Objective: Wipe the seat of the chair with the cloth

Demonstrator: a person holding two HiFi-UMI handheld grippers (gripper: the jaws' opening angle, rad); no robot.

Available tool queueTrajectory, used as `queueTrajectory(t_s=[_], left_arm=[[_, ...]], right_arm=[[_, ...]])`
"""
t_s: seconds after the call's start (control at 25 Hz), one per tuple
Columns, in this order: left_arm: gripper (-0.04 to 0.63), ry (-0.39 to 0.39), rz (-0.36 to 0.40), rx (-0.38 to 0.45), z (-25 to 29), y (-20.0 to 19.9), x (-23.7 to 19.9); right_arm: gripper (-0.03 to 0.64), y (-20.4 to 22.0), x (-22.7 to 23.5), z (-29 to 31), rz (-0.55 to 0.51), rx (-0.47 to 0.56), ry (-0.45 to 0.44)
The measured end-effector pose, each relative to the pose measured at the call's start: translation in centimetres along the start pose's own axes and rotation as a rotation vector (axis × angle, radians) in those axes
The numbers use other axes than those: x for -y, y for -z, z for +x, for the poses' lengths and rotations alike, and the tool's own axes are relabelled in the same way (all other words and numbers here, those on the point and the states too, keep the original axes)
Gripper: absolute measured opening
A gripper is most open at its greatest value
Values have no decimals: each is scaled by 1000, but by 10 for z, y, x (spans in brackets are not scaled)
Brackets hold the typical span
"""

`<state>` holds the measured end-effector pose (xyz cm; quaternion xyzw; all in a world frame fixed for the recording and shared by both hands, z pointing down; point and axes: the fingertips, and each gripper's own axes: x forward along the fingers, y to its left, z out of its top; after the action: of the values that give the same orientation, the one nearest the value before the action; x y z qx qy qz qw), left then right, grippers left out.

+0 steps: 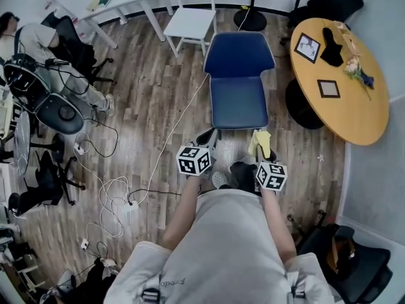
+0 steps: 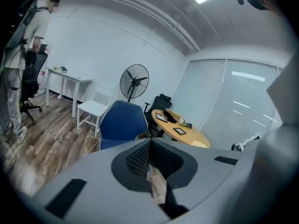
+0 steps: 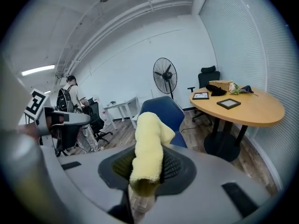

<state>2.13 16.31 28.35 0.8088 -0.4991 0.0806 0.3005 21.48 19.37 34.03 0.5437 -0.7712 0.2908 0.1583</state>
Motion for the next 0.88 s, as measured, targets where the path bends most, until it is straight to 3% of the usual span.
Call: queueTrajectory(t_s=[0.6, 0.88], left_arm=[[26, -35, 6, -64, 1, 15, -4], [26, -47, 8, -52, -3, 16, -5]], right_arm=[[95, 4, -2, -4, 35, 15, 4], [95, 7, -3, -4, 32, 10, -4]])
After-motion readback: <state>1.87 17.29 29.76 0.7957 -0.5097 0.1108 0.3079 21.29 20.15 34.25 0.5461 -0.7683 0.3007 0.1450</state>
